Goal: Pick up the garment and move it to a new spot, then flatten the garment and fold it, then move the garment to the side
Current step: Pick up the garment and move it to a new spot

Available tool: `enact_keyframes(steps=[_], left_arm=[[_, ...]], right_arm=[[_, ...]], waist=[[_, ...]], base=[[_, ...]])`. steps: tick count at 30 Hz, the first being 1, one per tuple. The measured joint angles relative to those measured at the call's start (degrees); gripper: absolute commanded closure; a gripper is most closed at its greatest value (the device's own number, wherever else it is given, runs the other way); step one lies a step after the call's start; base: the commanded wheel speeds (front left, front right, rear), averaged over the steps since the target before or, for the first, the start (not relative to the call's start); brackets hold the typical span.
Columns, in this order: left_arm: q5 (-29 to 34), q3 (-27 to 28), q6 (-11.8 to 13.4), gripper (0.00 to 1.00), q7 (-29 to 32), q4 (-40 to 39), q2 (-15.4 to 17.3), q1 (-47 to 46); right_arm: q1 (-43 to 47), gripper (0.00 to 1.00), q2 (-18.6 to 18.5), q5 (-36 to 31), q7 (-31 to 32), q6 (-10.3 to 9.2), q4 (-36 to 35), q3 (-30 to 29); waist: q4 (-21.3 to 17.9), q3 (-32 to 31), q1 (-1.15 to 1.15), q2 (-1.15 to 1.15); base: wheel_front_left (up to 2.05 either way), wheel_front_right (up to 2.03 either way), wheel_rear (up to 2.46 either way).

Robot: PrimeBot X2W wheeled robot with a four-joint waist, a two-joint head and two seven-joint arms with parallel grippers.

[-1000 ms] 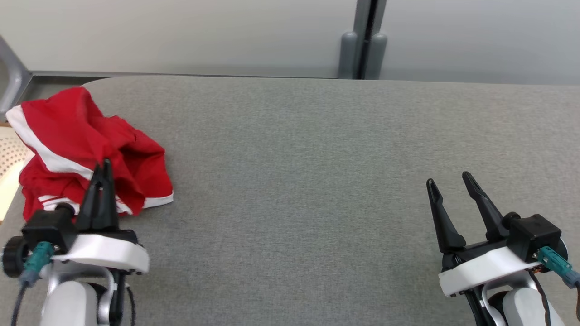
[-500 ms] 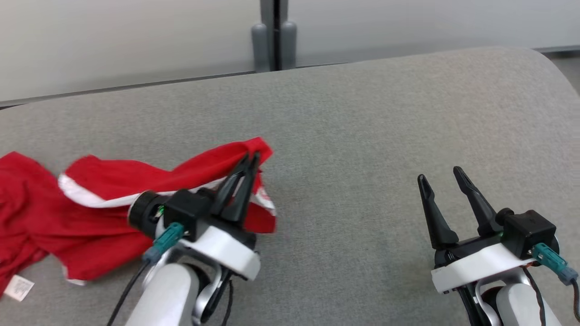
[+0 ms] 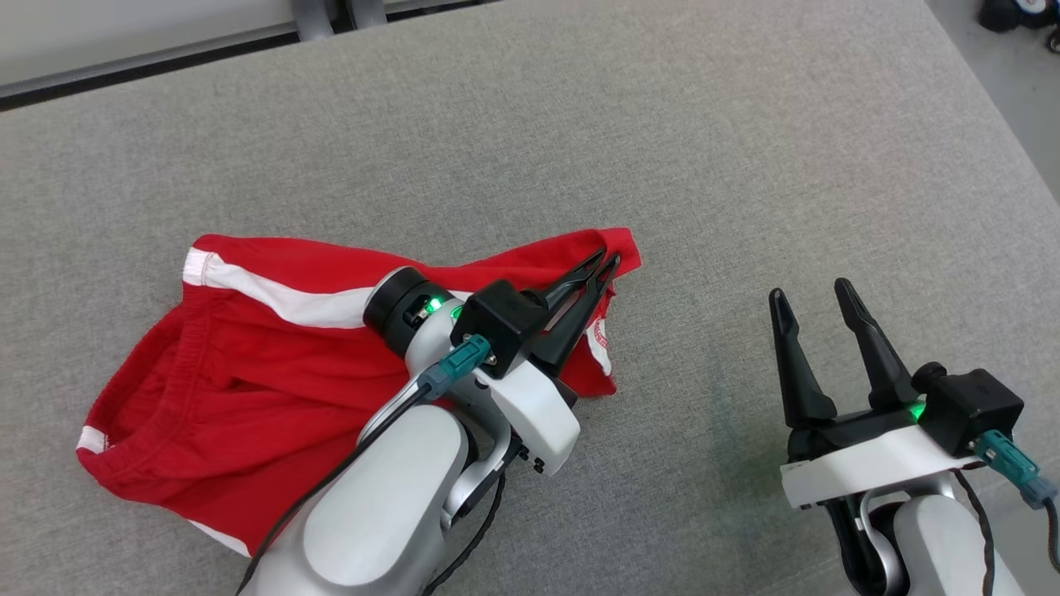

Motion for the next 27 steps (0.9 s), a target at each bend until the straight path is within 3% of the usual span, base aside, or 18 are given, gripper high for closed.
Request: enact_keyframes(steps=[2,11,20,27], left_arm=[[-0.34,-1.29,0.38,0.0,-1.0,1.8,0.02,-0.83],[-1.34,-0.9,3.1,0.0,-8.26,2.48,0.22,-1.74],[-4.16,9.9,10.15,0.0,-10.95,0.29,6.21,5.05],[-5.54,17.2,13.32,0.0,-11.23,-1.16,9.02,11.56]], right_arm=[[-0.18,0.0,0.23,0.16,-0.36,0.0,0.6,-0.02],[-1.63,0.0,0.09,0.07,-1.26,0.0,1.64,-0.3],[-1.48,0.0,-1.15,-0.66,-0.62,0.0,1.07,-1.53],[0.65,0.0,-1.75,-0.97,0.88,0.0,0.15,-2.69]], waist=[[-0.48,1.21,0.0,0.0],[2.59,1.6,0.0,0.0],[8.36,-1.6,0.0,0.0],[12.34,-4.75,0.0,0.0]], base=[[0.0,0.0,0.0],[0.0,0.0,0.0],[0.0,0.0,0.0],[0.0,0.0,0.0]])
